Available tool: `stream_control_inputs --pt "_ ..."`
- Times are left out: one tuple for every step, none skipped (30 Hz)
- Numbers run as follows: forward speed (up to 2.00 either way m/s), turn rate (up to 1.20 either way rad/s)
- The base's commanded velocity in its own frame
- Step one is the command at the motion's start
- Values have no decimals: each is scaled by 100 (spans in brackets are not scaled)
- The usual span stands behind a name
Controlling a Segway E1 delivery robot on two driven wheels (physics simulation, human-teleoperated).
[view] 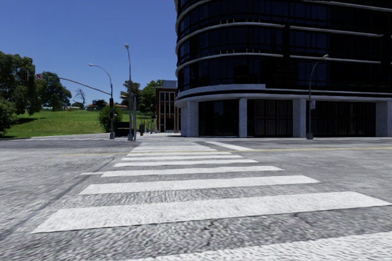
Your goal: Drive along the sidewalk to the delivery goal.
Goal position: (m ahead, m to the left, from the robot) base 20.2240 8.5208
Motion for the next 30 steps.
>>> stream_control_inputs --pt "156 25" --pt "155 27" --pt "154 30" --pt "154 34" --pt "154 35" --pt "153 36" --pt "153 36" --pt "153 37" --pt "153 37" --pt "153 37" --pt "153 37" --pt "153 37" --pt "153 37" --pt "153 31" --pt "153 7" --pt "153 0" --pt "153 0" --pt "153 0" --pt "153 0" --pt "153 0" --pt "153 0" --pt "153 0" --pt "153 0" --pt "153 0" --pt "153 0" --pt "153 0" --pt "153 0" --pt "153 0" --pt "153 0" --pt "153 0"
